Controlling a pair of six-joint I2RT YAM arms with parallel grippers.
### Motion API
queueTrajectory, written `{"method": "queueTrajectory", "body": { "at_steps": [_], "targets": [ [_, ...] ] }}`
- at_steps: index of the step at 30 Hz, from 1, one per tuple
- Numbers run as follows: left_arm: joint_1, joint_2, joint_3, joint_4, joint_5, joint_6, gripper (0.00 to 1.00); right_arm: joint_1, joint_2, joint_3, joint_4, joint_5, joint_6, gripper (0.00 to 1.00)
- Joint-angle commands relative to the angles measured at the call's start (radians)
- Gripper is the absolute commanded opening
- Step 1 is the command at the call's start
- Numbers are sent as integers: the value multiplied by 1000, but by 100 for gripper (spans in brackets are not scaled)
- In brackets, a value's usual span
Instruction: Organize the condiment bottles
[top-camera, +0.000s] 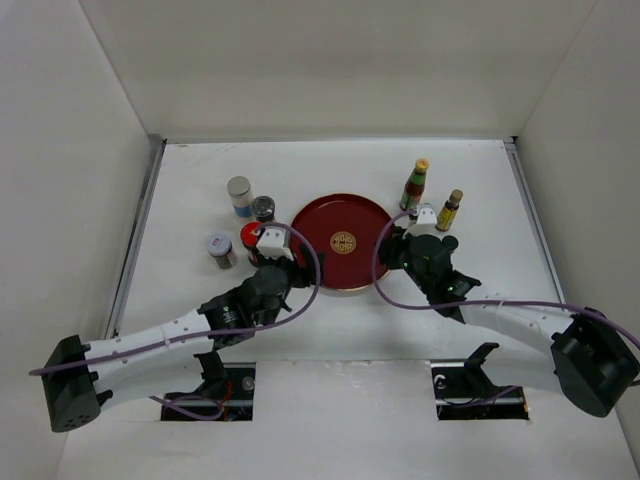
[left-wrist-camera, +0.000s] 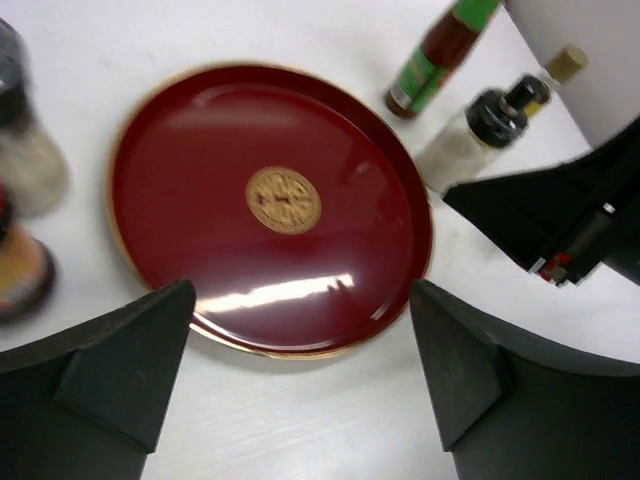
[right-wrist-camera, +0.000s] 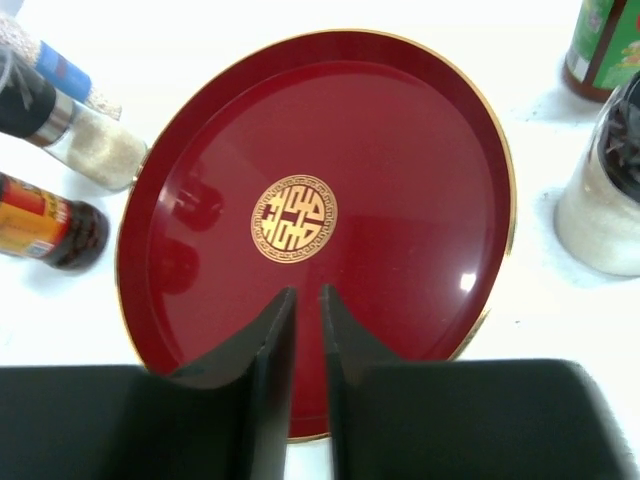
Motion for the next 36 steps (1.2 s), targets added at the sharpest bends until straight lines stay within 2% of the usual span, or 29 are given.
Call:
{"method": "queueTrajectory", "body": {
  "at_steps": [1, 2, 3, 4, 6, 8, 9, 15, 20, 23, 30, 36],
  "targets": [
    [43, -74, 47, -26, -111, 79, 67, 24, -16, 39, 21, 38, -14, 36],
    [66, -88, 46, -43, -130, 77, 58, 25, -8, 39, 27, 38, -17, 48],
    [92, -92, 46, -63, -145, 77, 57, 30, -1, 41, 30, 38, -19, 60],
    [122, -91, 49, -89, -151, 77, 62, 33, 4, 42, 32, 36, -19, 69],
    [187, -63, 67, -147, -161, 74, 78, 41, 9, 47, 34, 33, -19, 81],
    [250, -42, 72, -166, -150, 67, 90, 45, 15, 47, 40, 33, -22, 88],
    [273, -34, 69, -163, -142, 65, 93, 45, 15, 47, 41, 35, -23, 90],
    [389, 56, 72, -138, -113, 68, 94, 45, 27, 48, 43, 33, -27, 95],
    [483, 177, 70, -53, 23, 76, 94, 56, 42, 55, 43, 36, -28, 97],
    [512, 208, 75, -28, 36, 73, 92, 56, 52, 56, 43, 38, -31, 97],
    [540, 273, 85, 13, 36, 77, 80, 56, 47, 55, 43, 39, -31, 98],
    [548, 254, 61, 23, 51, 73, 58, 56, 32, 48, 40, 39, -31, 99]
  ]
}}
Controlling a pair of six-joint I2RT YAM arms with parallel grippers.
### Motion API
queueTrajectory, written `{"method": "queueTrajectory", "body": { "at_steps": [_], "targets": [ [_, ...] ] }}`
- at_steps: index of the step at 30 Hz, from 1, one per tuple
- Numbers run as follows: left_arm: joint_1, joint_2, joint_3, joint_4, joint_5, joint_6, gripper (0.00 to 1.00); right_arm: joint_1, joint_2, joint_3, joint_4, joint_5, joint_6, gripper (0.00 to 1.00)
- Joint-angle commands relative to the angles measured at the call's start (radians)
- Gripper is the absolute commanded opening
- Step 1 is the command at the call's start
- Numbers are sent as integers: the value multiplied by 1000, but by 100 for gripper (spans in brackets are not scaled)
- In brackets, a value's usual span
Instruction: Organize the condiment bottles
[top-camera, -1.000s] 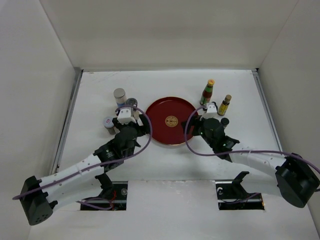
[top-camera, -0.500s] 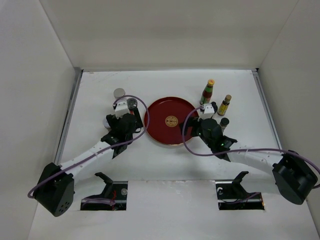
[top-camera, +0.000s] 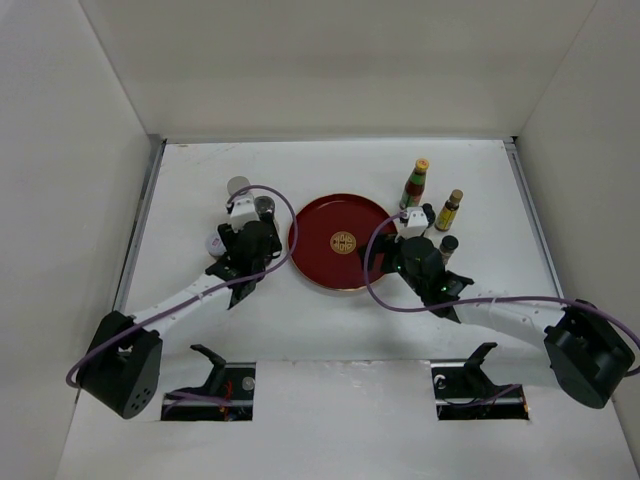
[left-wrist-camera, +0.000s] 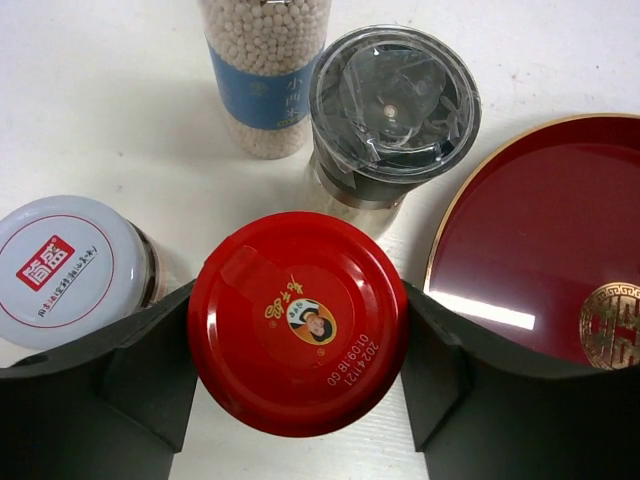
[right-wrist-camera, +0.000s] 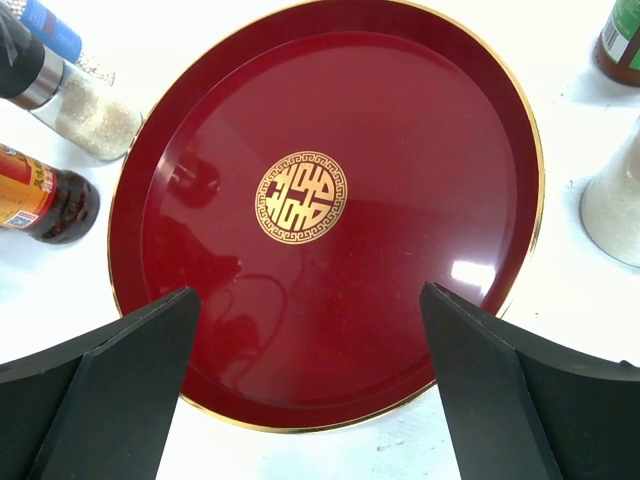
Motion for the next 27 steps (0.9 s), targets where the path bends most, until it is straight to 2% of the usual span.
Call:
{"method": "queueTrajectory", "body": {
  "at_steps": [1, 5, 9, 13, 18, 27],
  "targets": [
    [7, -40, 15, 47, 17, 1, 53, 8, -24, 33, 45, 16, -10, 99],
    [-13, -151, 22, 19, 6, 5, 38, 3, -31, 28, 49, 13, -7, 99],
    [-83, -270, 65, -19, -38, 15, 35, 6, -31, 28, 49, 13, -5, 100],
    [-200, -290, 128, -32, -98, 50, 35, -8, -50, 18, 52, 16, -1, 99],
    [-289, -128, 226, 42, -88, 61, 35, -51, -106, -25, 91, 16, 33, 99],
    [-206, 293, 504, 229, 75, 93, 35, -74, -149, -50, 103, 18, 45, 99]
  ]
}}
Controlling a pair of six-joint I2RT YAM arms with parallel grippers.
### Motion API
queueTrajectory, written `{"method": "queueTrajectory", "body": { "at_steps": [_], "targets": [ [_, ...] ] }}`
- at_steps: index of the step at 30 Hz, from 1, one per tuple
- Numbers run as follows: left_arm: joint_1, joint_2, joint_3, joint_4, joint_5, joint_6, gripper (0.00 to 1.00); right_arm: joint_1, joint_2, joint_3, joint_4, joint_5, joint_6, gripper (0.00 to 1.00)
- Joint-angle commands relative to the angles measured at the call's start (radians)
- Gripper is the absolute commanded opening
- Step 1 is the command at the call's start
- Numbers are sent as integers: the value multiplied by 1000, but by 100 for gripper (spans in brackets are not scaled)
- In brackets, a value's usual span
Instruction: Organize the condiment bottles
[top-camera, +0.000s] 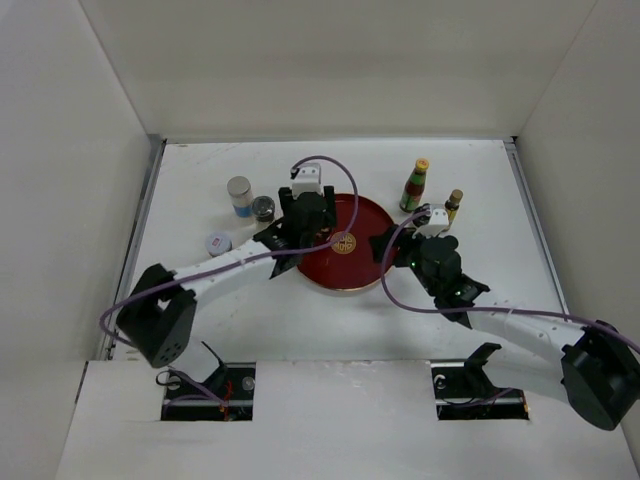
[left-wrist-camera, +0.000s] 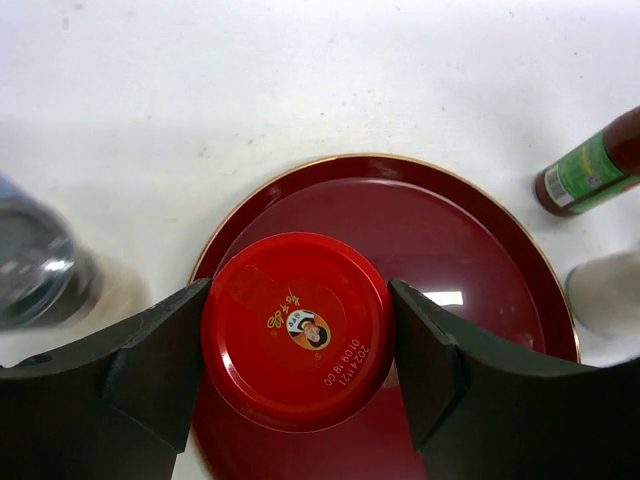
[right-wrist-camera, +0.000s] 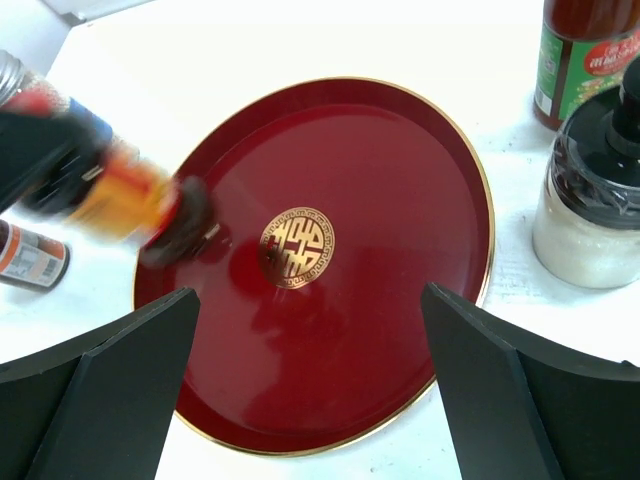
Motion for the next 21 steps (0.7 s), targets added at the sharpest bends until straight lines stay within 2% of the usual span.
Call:
{"method": "queueTrajectory", "body": {
  "at_steps": [1, 10, 13, 15, 18, 21],
  "targets": [
    [44, 80, 159, 222, 61, 25, 35, -10, -24, -4, 62, 11, 14, 100],
    [87, 361, 367, 259, 117, 69, 35, -22, -31, -6, 52, 8, 11, 100],
    [92, 407, 381, 279, 123, 72, 40, -20, -34, -6, 53, 9, 13, 100],
    [87, 419, 373, 282, 121, 71, 51, -22, -33, -6, 52, 9, 13, 100],
    [78, 395, 326, 294, 112, 66, 75, -20, -37, -6, 52, 11, 13, 100],
    [60, 318, 252, 308, 85, 60, 89, -19, -43, -6, 52, 11, 13, 100]
  ]
}}
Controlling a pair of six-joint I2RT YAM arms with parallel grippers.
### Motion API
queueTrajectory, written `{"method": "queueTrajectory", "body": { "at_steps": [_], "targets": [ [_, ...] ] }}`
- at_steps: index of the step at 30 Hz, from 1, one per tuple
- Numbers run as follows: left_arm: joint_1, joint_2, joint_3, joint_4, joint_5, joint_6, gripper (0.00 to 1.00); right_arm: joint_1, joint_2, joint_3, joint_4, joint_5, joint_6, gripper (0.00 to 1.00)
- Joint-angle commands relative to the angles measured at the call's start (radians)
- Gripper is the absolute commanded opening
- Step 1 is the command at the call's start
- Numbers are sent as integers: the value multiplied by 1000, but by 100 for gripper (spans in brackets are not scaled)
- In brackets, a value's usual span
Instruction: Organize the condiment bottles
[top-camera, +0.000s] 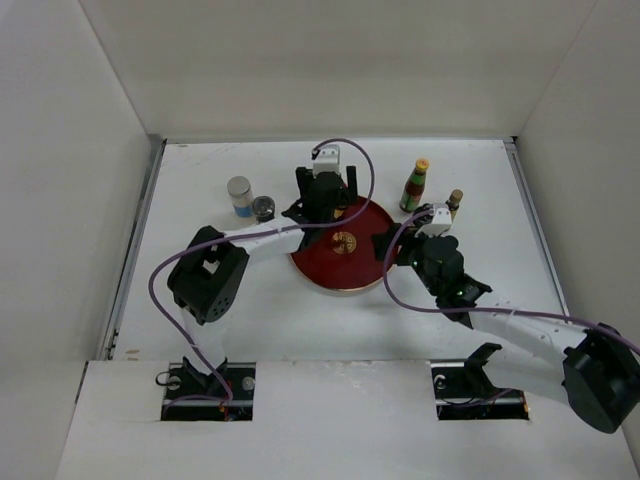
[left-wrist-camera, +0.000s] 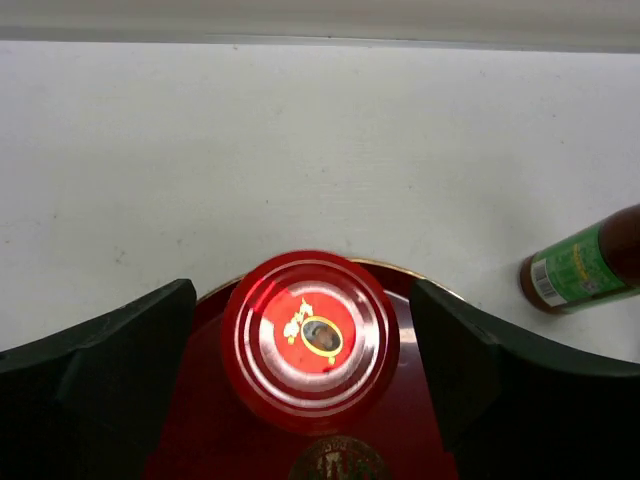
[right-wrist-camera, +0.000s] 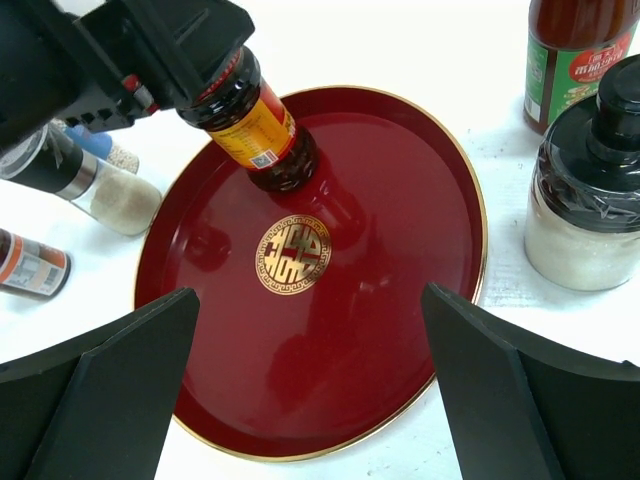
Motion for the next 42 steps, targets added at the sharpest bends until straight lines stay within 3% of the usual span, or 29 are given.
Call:
{"method": "queueTrajectory", "body": {
  "at_steps": [1, 4, 6, 7, 9, 11, 15, 20, 27, 39, 42],
  "targets": [
    [-29, -146, -77, 97, -29, -7, 91, -4, -32, -2, 51, 10, 8, 100],
    [-61, -274, -195, 127, -58, -12, 97, -4, -54, -4, 49, 10, 8, 83],
    [-87, -380, -299, 162, -80, -18, 97, -4, -74, -1, 37, 10, 9, 55],
    [-102, -434, -358, 179, -92, -24, 97, -4, -92, 5, 17, 19, 11, 46],
    [-134, -523, -459, 204, -111, -38, 96, -4, -129, 30, -41, 65, 11, 42],
    [-164, -616, -566, 215, -121, -62, 94, -13, -151, 66, -118, 113, 2, 48],
    [-208, -793, -749, 207, -100, -148, 91, -105, -116, 157, -256, 144, -47, 86],
    [-228, -980, -896, 213, -75, -184, 91, -219, -2, 252, -376, 156, -80, 99],
    [-207, -1085, -984, 232, -75, -193, 91, -257, 179, 370, -431, 102, -124, 100],
    [-198, -994, -1022, 373, -49, -196, 92, -269, 386, 452, -403, 171, -126, 100],
    [-187, -961, -1029, 417, -36, -196, 92, -276, 415, 456, -370, 178, -133, 91]
  ]
}}
